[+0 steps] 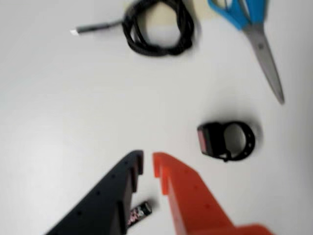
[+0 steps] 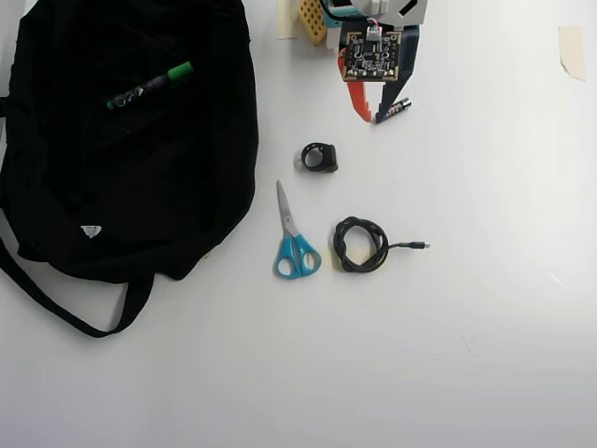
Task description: Put the green marker into the black bag
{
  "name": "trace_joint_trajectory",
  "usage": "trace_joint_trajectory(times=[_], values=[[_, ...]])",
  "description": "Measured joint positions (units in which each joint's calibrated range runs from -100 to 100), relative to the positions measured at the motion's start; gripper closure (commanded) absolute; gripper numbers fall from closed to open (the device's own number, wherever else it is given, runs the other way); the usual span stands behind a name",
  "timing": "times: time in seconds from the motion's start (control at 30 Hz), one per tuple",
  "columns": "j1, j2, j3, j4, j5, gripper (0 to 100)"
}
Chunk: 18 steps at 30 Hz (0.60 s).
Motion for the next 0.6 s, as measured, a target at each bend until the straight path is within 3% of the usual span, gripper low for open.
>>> trace_joint_trajectory(times=[0.6], values=[[0.4,-0.3,3.2,-4.7,0.1,98]])
